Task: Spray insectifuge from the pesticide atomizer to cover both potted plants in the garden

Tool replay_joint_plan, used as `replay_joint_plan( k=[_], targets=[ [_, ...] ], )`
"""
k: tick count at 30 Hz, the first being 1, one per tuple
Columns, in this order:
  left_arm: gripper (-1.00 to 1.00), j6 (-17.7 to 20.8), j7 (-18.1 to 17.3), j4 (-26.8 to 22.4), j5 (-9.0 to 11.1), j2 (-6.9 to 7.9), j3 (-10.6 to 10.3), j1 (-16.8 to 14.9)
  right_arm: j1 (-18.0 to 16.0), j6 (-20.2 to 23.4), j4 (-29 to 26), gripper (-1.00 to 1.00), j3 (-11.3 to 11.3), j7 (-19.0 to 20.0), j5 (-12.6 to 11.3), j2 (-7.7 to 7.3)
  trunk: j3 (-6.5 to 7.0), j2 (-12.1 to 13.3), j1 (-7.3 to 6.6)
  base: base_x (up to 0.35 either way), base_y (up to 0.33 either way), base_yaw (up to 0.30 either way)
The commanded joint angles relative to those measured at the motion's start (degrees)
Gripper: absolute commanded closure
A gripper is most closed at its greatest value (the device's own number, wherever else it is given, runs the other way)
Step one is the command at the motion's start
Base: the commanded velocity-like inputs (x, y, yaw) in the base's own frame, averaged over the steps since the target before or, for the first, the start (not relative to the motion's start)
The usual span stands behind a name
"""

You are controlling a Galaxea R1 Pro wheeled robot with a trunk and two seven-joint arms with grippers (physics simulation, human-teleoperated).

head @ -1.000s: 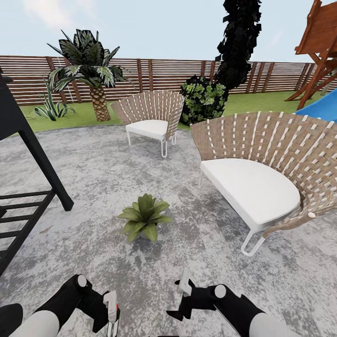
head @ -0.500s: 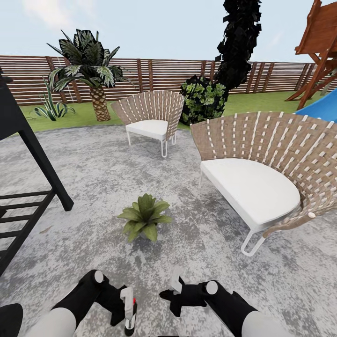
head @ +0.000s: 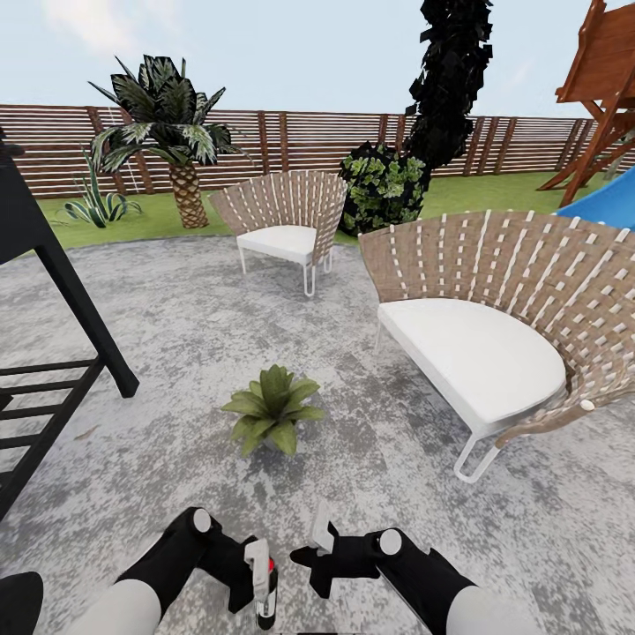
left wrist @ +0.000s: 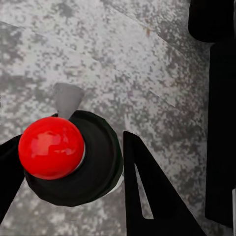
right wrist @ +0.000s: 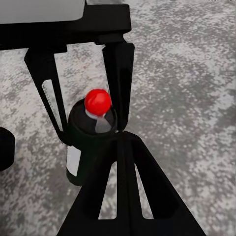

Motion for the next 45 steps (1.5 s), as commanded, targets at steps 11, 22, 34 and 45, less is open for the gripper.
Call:
replay_joint_plan(
  k=[11, 22, 34, 45],
  targets=[
    [1.0, -2.61, -0.33, -0.06, 0.26, -1.55, 0.22, -0.02, -0.04, -0.32, 0.09, 1.0, 0.06, -0.03, 0.31, 0.0, -0.05, -0.02, -0.01, 0.0, 0.0, 0.0],
    [1.0, -2.61, -0.11, -0.13, 0.32, -2.11, 0.39, -0.05, -0.04, -0.32, 0.1, 1.0, 0.06, -0.03, 0.31, 0.0, -0.05, -0.02, -0.01, 0.0, 0.0, 0.0],
    [1.0, -2.77, -0.08, -0.13, 3.57, -2.12, 0.43, -0.07, -0.04, -0.32, 0.1, 1.0, 0.06, -0.03, 0.31, 0.0, -0.05, -0.02, -0.01, 0.0, 0.0, 0.0],
    [1.0, -2.78, -0.08, 0.0, 3.3, -1.33, 0.28, 0.1, -0.04, -0.37, 0.13, 1.0, 0.06, -0.03, 0.31, -0.05, -0.05, -0.02, -0.01, 0.0, 0.0, 0.0]
  ],
)
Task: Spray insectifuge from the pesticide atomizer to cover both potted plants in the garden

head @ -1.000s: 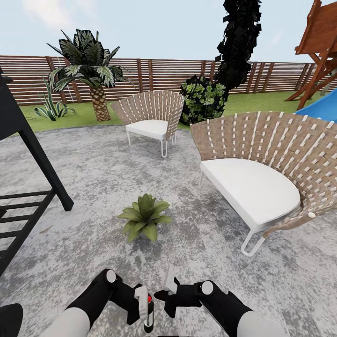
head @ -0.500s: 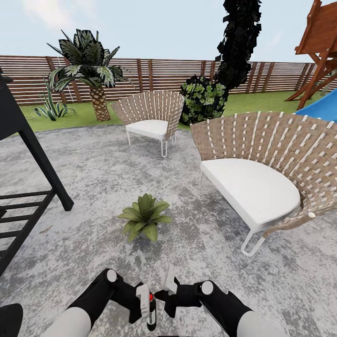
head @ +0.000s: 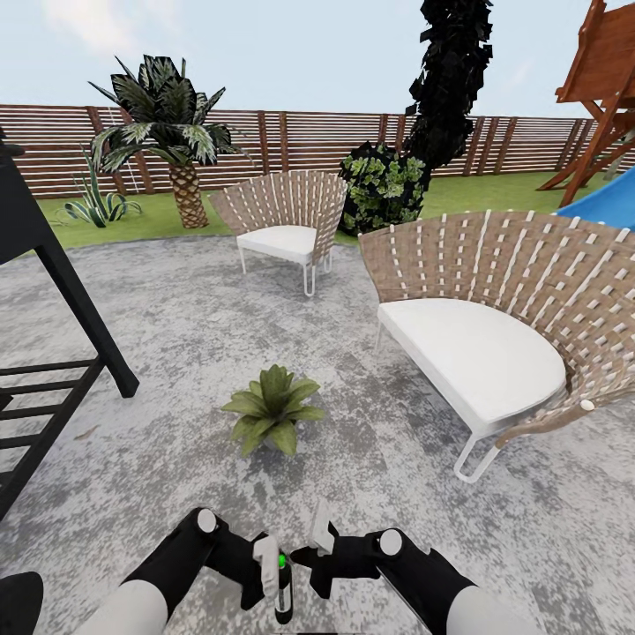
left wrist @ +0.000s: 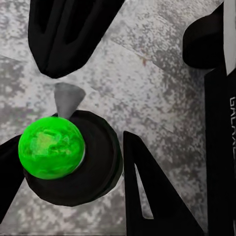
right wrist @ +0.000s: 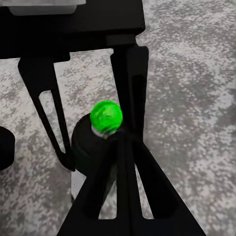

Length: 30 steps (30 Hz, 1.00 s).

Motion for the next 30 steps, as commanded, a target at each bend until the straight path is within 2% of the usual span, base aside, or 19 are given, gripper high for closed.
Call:
replay_joint_plan(
  k=[1, 2, 5, 10, 14, 15, 16, 20, 22, 23, 24, 26, 27, 28, 29, 30],
  targets=[
    [1.0, -0.59, -0.06, -0.04, -0.6, 0.41, 0.13, 0.15, -0.04, -0.35, 0.04, 1.0, 0.07, -0.03, 0.31, -0.02, -0.05, -0.02, -0.01, 0.0, 0.0, 0.0],
    [1.0, -0.61, -0.06, -0.05, -0.65, 0.96, 0.15, 0.25, -0.04, -0.35, 0.05, 1.0, 0.07, -0.03, 0.31, -0.02, -0.05, -0.02, -0.01, 0.0, 0.0, 0.0],
    [1.0, -0.67, -0.06, -0.02, -0.66, 4.05, 0.27, 0.53, -0.04, -0.35, 0.07, 1.0, 0.07, -0.03, 0.32, -0.04, -0.05, -0.02, -0.01, 0.0, 0.0, 0.0],
    [1.0, -0.78, -0.06, 0.0, -0.64, 8.08, 0.35, 0.87, -0.04, -0.37, 0.23, 1.0, 0.07, -0.03, 0.88, -0.04, -0.05, -0.02, -0.01, 0.0, 0.0, 0.0],
    [1.0, -0.85, -0.06, 0.06, -0.29, 12.47, 0.43, 0.99, -0.04, -0.35, 0.44, 1.0, 0.07, -0.09, 1.41, -0.32, -0.05, -0.02, -0.01, 0.0, 0.0, 0.0],
    [1.0, -0.85, -0.06, 0.06, -0.31, 13.07, 0.43, 1.0, -0.04, -0.36, 0.47, 1.0, 0.07, -0.1, 1.43, -0.4, -0.05, -0.02, -0.01, 0.0, 0.0, 0.0],
    [1.0, -0.86, -0.06, 0.07, -0.42, 13.86, 0.44, 1.0, -0.04, -0.36, 0.51, -1.0, 0.07, -0.11, 1.44, -0.51, -0.05, -0.02, -0.01, 0.0, 0.0, 0.0],
    [1.0, -0.62, 0.1, 0.05, -0.49, 16.66, 0.67, 1.01, -0.04, -0.33, 1.0, -1.0, 0.0, -0.37, 1.52, -0.94, -0.05, -0.02, -0.01, 0.0, 0.0, 0.0],
    [1.0, -0.22, 1.22, 0.02, -0.33, 16.85, 1.8, 0.95, -0.04, -0.47, 3.19, -1.0, 0.03, -1.04, 1.48, -2.06, -0.05, -0.02, -0.01, 0.0, 0.0, 0.0],
    [1.0, 0.0, 3.07, 0.04, -0.21, 16.69, 3.69, 0.93, -0.04, -0.6, 6.65, -1.0, 0.05, -4.27, 1.4, -3.26, -0.05, -0.02, -0.01, 0.0, 0.0, 0.0],
    [1.0, 0.09, 4.13, 0.05, -0.18, 16.56, 4.99, 0.93, -0.04, -0.67, 8.79, -1.0, 0.06, -7.02, 1.29, -3.73, -0.05, -0.02, -0.01, 0.0, 0.0, 0.0],
    [1.0, 0.33, 6.39, 0.07, -0.14, 16.22, 8.17, 0.92, -0.04, -0.73, 14.38, -1.0, 0.0, -15.7, 1.04, -4.29, -0.05, -0.02, -0.01, 0.0, 0.0, 0.0],
    [1.0, 0.62, 7.02, 0.07, -0.12, 15.97, 9.11, 0.92, -0.01, -0.73, 16.52, -1.0, -0.01, -19.65, 0.92, -4.36, -0.05, -0.02, -0.01, 0.0, 0.0, 0.0],
    [1.0, 1.68, 7.67, 0.04, -0.12, 15.46, 9.99, 0.88, 0.02, -0.74, 19.58, -1.0, -0.01, -25.62, 0.5, -4.34, -0.05, -0.02, -0.01, 0.0, 0.0, 0.0],
    [1.0, 2.74, 7.92, 0.02, -0.11, 15.16, 10.3, 0.86, 0.08, -0.77, 21.43, -1.0, -0.03, -29.29, -0.15, -4.29, -0.05, -0.02, -0.01, 0.0, 0.0, 0.0],
    [1.0, 4.63, 8.14, -0.03, -0.07, 14.86, 10.58, 0.77, 0.17, -0.79, 23.66, -1.0, -0.07, -33.98, -1.95, -4.19, -0.05, -0.02, -0.01, 0.0, 0.0, 0.0]
  ],
)
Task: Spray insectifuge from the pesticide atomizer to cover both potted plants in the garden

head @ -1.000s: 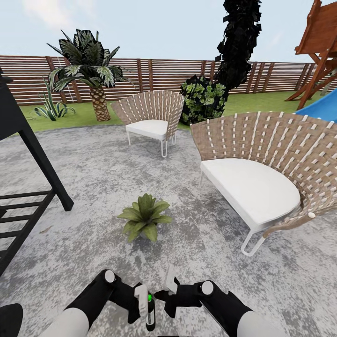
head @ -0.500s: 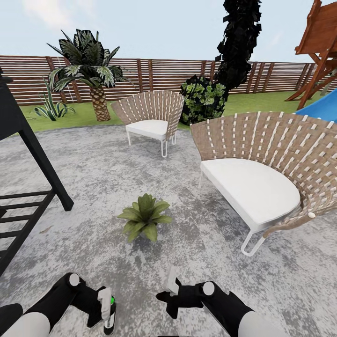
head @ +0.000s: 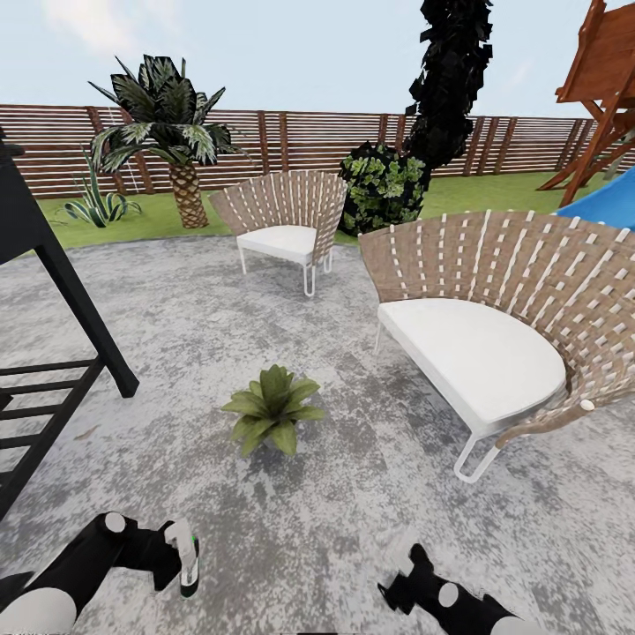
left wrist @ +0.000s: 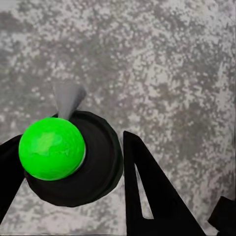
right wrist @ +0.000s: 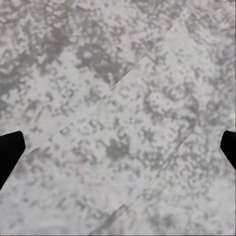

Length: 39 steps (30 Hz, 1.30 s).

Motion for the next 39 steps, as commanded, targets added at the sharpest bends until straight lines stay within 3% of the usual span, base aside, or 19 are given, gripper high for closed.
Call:
replay_joint_plan(
  k=[1, 2, 3, 4, 8, 12, 15, 20, 22, 23, 24, 27, 30, 39],
  targets=[
    [1.0, 1.07, -0.19, -0.08, -0.46, -0.21, 0.48, -0.13, 0.03, -0.15, 1.07, -1.0, -0.14, -2.46, -1.84, 0.07, -0.04, -0.02, -0.01, 0.0, 0.0, 0.0],
    [1.0, 2.28, -0.14, -0.1, -0.37, -0.31, 0.53, -0.23, 0.15, -0.16, 1.75, -1.0, -0.13, -4.59, -4.21, 0.08, -0.04, -0.02, -0.01, 0.0, 0.0, 0.0],
    [1.0, 4.3, -0.06, -0.11, -0.33, -0.64, 0.55, -0.32, 0.91, -0.16, 2.41, -1.0, -0.13, -7.37, -8.86, 0.09, -0.04, -0.02, -0.01, 0.0, 0.0, 0.0],
    [1.0, 5.52, -0.01, -0.12, -0.34, -0.99, 0.53, -0.44, 1.53, -0.13, 2.67, -1.0, -0.11, -8.92, -11.87, 0.09, -0.04, -0.02, -0.01, 0.0, 0.0, 0.0],
    [1.0, 11.1, 0.6, -0.16, -0.46, -3.2, 0.36, -0.86, 2.67, -0.07, 2.97, -1.0, -0.05, -14.51, -20.75, 0.21, -0.04, -0.02, -0.01, 0.0, 0.0, 0.0],
    [1.0, 21.11, 0.72, -0.49, -0.59, -6.15, -0.18, -1.13, 2.83, -0.04, 2.56, -1.0, 0.01, -15.88, -22.86, 0.66, -0.04, -0.02, -0.01, 0.0, 0.0, 0.0],
    [1.0, 23.96, 0.4, -2.17, -0.48, -6.61, -0.17, -1.87, 2.84, -0.12, 2.39, -1.0, -0.12, -15.96, -23.08, 1.42, -0.04, -0.02, -0.01, 0.0, 0.0, 0.0],
    [1.0, 35.06, 0.16, -2.42, -0.37, -6.71, -0.24, -4.42, 2.85, -0.13, 1.26, -1.0, -0.18, -16.02, -23.19, 1.59, -0.04, -0.02, -0.01, 0.0, 0.0, 0.0],
    [1.0, 38.27, 0.1, -2.07, -0.59, -7.23, -0.33, -5.52, 2.85, -0.05, 1.34, -1.0, -0.33, -16.04, -26.0, 1.59, -0.04, -0.02, -0.01, 0.0, 0.0, 0.0],
    [1.0, 39.0, -0.04, -2.0, -0.64, -7.45, -0.37, -5.67, 2.85, -0.01, 1.4, -1.0, -0.36, -16.05, -27.91, 1.59, -0.04, -0.02, -0.01, 0.0, 0.0, 0.0],
    [1.0, 40.32, -1.19, -1.93, -0.8, -7.67, -0.66, -5.84, 2.86, 0.05, 1.51, -1.0, -0.4, -16.03, -32.24, 1.53, -0.04, -0.02, -0.01, 0.0, 0.0, 0.0],
    [1.0, 42.45, -7.29, -2.4, -1.98, -7.42, -3.23, -6.57, 2.92, 0.09, 2.63, -1.0, -0.39, -16.02, -38.18, 1.44, -0.04, -0.02, -0.01, 0.0, 0.0, 0.0],
    [1.0, 44.28, -10.84, -2.52, -3.42, -7.19, -4.36, -8.1, 2.98, 0.13, 3.09, -1.0, -0.35, -15.78, -39.3, 1.42, -0.04, -0.02, -0.01, 0.0, 0.0, 0.0],
    [1.0, 46.72, -11.81, -2.7, -5.79, -7.32, -4.65, -8.78, 4.22, 0.02, 3.3, -1.0, -0.34, -15.76, -39.58, 1.19, -0.04, -0.02, -0.01, 0.134, 0.0, 0.0]
  ],
)
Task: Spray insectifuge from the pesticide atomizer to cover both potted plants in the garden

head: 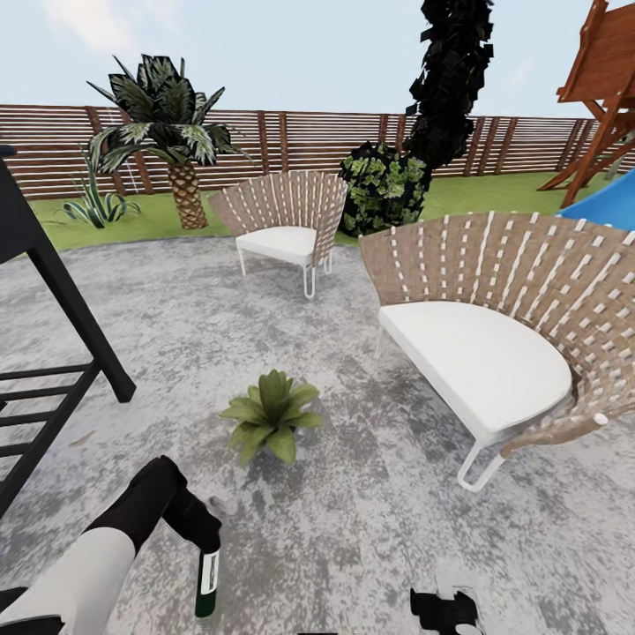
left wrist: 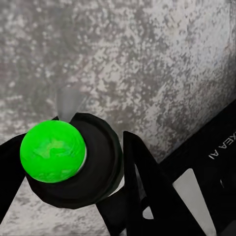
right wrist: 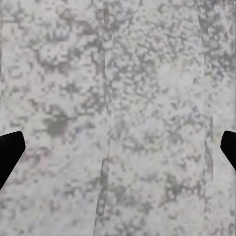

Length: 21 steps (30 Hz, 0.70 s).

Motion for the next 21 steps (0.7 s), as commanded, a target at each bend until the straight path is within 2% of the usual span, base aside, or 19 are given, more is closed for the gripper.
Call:
replay_joint_plan(
  k=[1, 8, 11, 16, 19, 21],
  targets=[
    [1.0, 0.7, -0.53, -0.06, -0.57, 0.0, 0.28, -0.02, 0.0, -0.09, -0.03, -1.0, 0.47, -0.24, -0.35, 0.03, -0.05, -0.02, 0.02, 0.327, -0.005, 0.0],
    [1.0, 0.89, -0.5, -0.05, -0.66, -0.12, 0.21, -0.01, 0.11, -0.01, -0.03, -1.0, 0.47, -0.38, -0.42, 0.17, -0.05, -0.02, 0.02, 0.303, -0.159, 0.007],
    [1.0, 0.89, -0.47, -0.04, -0.75, -0.02, 0.19, -0.01, 0.11, -0.01, -0.03, -1.0, 0.47, -0.42, -0.42, 0.16, -0.05, -0.02, 0.02, 0.286, -0.206, 0.172],
    [1.0, 0.92, -1.81, -0.04, -5.11, -0.3, 0.26, -1.79, 0.14, -0.02, -0.03, -1.0, 0.47, -0.38, -0.4, -0.06, -0.05, -0.02, 0.02, 0.085, -0.051, 0.125],
    [1.0, 0.92, -7.01, -0.04, -8.9, -0.49, 0.13, -3.44, 0.19, -0.01, -0.02, -1.0, 0.47, -0.28, -0.35, -0.24, -0.05, -0.02, 0.02, 0.008, -0.005, 0.012],
    [1.0, 1.03, -11.39, -0.04, -13.17, -0.59, -0.57, -4.96, 0.19, 0.05, -0.02, -1.0, 0.5, -0.22, -0.34, -0.28, -0.05, -0.02, 0.02, 0.002, -0.001, 0.003]
  ],
)
